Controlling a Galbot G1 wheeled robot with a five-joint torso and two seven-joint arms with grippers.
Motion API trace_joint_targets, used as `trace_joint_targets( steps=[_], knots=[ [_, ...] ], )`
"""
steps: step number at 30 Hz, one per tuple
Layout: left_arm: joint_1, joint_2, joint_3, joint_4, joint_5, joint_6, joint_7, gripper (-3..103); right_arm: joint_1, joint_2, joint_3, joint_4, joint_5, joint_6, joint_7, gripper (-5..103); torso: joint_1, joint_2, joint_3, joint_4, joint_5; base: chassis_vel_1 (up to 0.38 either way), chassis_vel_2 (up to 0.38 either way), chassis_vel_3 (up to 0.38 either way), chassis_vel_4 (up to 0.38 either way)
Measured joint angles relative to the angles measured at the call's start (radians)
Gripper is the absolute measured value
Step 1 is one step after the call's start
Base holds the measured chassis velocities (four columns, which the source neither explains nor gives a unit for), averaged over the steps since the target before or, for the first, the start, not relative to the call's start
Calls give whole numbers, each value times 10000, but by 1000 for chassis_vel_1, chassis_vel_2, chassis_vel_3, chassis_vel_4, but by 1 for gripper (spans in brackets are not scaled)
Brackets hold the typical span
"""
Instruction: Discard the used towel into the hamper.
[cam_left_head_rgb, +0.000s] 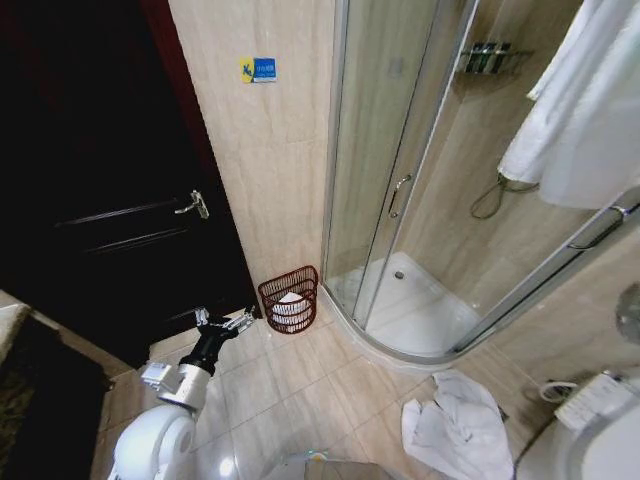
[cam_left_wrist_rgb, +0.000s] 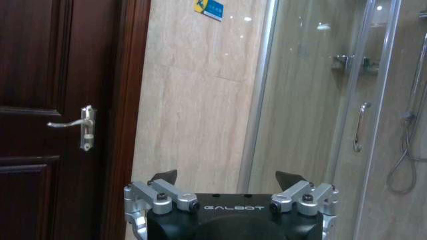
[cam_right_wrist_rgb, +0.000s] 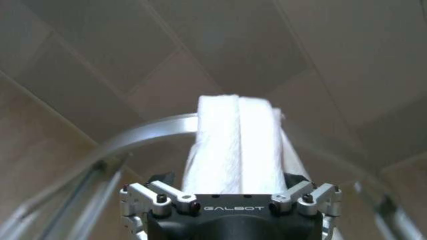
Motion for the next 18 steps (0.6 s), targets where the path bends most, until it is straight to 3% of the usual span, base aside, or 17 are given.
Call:
trace_joint_targets(
  steps=[9, 12, 18],
  knots=[
    [0, 0, 0, 0, 0, 0, 0, 99, 592, -450, -308, -464, -603, -370, -169, 100, 0, 0, 0, -4, 12, 0, 0, 0, 0],
    [0, 0, 0, 0, 0, 0, 0, 99, 1049, -554, -665, -844, 452, -488, -225, 100, 0, 0, 0, -4, 6, 0, 0, 0, 0],
    [0, 0, 0, 0, 0, 0, 0, 99, 1771, -205, -1063, -1719, 1470, -743, -238, 100, 0, 0, 0, 1, -2, 0, 0, 0, 0]
  ],
)
